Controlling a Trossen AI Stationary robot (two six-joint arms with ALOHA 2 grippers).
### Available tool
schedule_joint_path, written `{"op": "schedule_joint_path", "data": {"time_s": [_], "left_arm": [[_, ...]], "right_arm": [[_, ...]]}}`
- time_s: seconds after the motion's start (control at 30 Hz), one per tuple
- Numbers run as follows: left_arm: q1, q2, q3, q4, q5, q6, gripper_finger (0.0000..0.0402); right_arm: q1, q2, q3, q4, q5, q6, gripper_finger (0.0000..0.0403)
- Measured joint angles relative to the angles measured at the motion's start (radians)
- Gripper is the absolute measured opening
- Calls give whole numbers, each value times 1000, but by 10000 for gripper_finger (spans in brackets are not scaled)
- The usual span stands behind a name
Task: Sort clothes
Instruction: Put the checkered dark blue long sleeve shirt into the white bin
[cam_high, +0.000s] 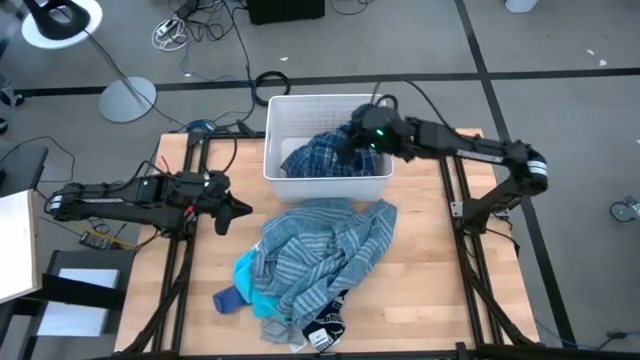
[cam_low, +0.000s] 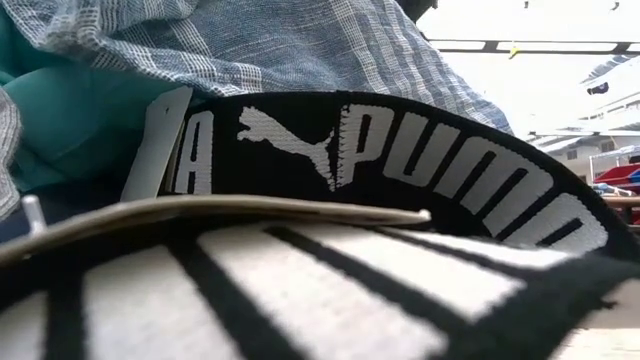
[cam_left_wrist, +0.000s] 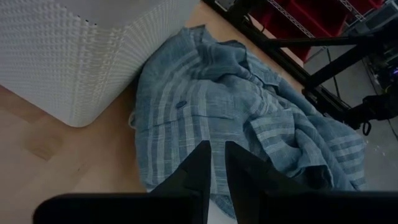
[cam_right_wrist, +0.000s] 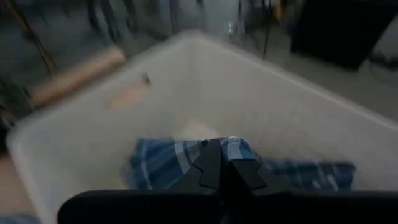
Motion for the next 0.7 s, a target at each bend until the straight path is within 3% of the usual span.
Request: {"op": "schedule_joint_path", "data": {"time_s": [0.27, 0.5, 0.7], "left_arm": [[0, 0, 0, -1, 11, 0, 53], [0, -1, 0, 0, 40, -12, 53], [-1, -1, 0, 5, 45, -26, 53]], "right_arm": [[-61, 148, 127, -258, -348, -36, 58], [-66, 140, 249, -288, -363, -38, 142], [-63, 74, 353, -433, -362, -36, 187]]}}
